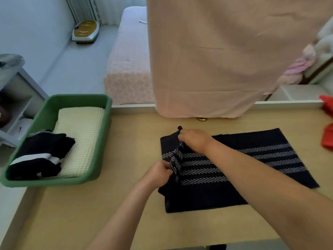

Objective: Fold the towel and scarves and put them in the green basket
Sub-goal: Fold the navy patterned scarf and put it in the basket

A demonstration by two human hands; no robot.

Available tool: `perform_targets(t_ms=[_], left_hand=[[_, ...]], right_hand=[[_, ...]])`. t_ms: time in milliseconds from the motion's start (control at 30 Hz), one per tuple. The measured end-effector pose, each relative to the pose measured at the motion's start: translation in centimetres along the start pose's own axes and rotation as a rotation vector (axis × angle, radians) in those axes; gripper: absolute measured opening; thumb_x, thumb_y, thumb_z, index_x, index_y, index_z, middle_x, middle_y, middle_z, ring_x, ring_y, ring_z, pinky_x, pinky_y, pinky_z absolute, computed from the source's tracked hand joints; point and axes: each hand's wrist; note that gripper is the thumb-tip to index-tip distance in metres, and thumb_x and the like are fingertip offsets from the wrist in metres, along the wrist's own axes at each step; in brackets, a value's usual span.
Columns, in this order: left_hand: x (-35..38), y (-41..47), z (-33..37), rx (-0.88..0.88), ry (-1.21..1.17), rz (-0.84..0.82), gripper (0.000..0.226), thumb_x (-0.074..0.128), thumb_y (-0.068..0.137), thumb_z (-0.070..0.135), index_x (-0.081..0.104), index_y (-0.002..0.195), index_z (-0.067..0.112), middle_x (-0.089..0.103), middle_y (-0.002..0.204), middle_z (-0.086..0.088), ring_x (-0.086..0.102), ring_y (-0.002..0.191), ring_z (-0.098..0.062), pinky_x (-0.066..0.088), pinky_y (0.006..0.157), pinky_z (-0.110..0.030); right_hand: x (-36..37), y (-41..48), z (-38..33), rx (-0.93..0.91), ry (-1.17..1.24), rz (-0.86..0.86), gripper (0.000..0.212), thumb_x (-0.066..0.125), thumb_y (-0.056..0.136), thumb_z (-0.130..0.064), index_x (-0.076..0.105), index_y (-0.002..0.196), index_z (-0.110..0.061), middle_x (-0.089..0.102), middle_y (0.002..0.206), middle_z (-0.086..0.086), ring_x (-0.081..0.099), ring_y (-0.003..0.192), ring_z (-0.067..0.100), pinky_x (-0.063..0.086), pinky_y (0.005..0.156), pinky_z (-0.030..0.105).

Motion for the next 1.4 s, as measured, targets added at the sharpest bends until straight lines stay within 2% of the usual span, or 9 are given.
perform_targets(t_ms=[100,200,433,633,833,933,1067,1167,1400], left_hand=[[2.8,0.6,5.7,0.079,0.007,-0.081,0.016,0.053,0.098,0.017,0.058,0.086,0.007,0.056,0.075,-0.007,0.051,0.059,-0.015,0.045,0.055,-0.029],[6.6,0.8,11.2,0.042,-0.113,-0.2,0.011,0.051,0.101,0.013,0.056,0.093,0.007,0.055,0.077,-0.004,0.057,0.06,-0.017,0.051,0.041,-0.026],[15.3,3.2,18.8,0.036,-0.195,-0.343,0.007,0.056,0.098,0.013,0.058,0.091,0.011,0.062,0.084,-0.007,0.065,0.058,-0.015,0.059,0.057,-0.028],[21.9,5.7,21.0,-0.076,-0.258,-0.421,0.043,0.057,0.099,0.022,0.044,0.138,0.008,0.062,0.115,-0.015,0.07,0.065,-0.017,0.058,0.058,-0.027],[21.7,8.3,18.5,0.244,0.153,0.205,0.026,0.047,0.101,0.017,0.062,0.122,0.017,0.065,0.111,0.001,0.061,0.103,-0.015,0.041,0.086,-0.015],[19.9,10.1,16.3,0.355,0.46,0.391,0.032,0.044,0.101,0.02,0.056,0.131,0.019,0.056,0.127,0.0,0.05,0.116,-0.02,0.042,0.099,-0.029],[16.5,12.4,12.8,0.248,0.743,0.348,0.058,0.031,0.104,0.042,0.013,0.157,0.024,0.009,0.164,0.0,0.009,0.151,-0.024,0.02,0.12,-0.042],[14.9,13.5,9.1,0.17,0.843,0.278,0.07,0.003,0.094,0.065,-0.014,0.154,0.032,-0.023,0.158,0.004,-0.018,0.149,-0.02,0.004,0.122,-0.045],[15.5,12.7,7.4,0.241,0.85,0.488,0.066,0.023,0.099,0.049,0.026,0.152,0.011,0.022,0.161,-0.013,0.017,0.149,-0.03,0.016,0.118,-0.051]], right_hand=[[1.4,-4.7,5.5,0.06,0.011,0.038,0.022,0.058,0.089,-0.002,0.06,0.108,-0.013,0.056,0.111,0.005,0.06,0.092,0.026,0.046,0.068,0.037],[3.3,-8.9,10.6,0.079,0.022,0.065,0.035,0.059,0.089,-0.002,0.062,0.122,-0.012,0.055,0.132,0.006,0.059,0.114,0.027,0.049,0.086,0.035],[6.4,-14.7,19.4,0.087,0.132,0.008,0.043,0.054,0.093,0.0,0.058,0.135,-0.011,0.04,0.154,0.008,0.047,0.134,0.029,0.04,0.109,0.038],[9.9,-17.1,22.2,0.113,0.163,-0.198,0.068,0.051,0.094,0.001,0.032,0.154,-0.023,0.007,0.166,0.005,0.024,0.148,0.028,0.025,0.119,0.043],[12.6,-18.0,19.9,0.255,0.252,-0.07,0.06,0.041,0.102,-0.021,0.018,0.158,-0.025,-0.002,0.166,0.008,0.004,0.152,0.028,0.015,0.121,0.048],[14.2,-17.7,18.0,0.25,0.324,-0.013,0.054,0.031,0.106,-0.037,0.019,0.157,-0.025,-0.002,0.166,0.005,0.0,0.153,0.025,0.013,0.121,0.048],[16.4,-17.1,16.9,0.274,0.353,-0.103,0.065,0.026,0.105,-0.05,-0.003,0.158,-0.029,-0.018,0.164,0.002,-0.016,0.151,0.021,0.002,0.123,0.049],[17.6,-16.8,17.5,0.24,0.289,-0.132,0.069,0.01,0.1,-0.061,-0.018,0.155,-0.032,-0.03,0.16,0.001,-0.027,0.148,0.02,-0.004,0.123,0.048],[17.1,-16.3,16.7,0.315,0.227,-0.091,0.069,0.016,0.102,-0.058,-0.015,0.156,-0.028,-0.028,0.161,0.006,-0.026,0.148,0.024,-0.002,0.123,0.05]])
Point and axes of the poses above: each hand's wrist, its own y-axis towards the middle knuckle, its own x-axis out of the palm, z = x × y
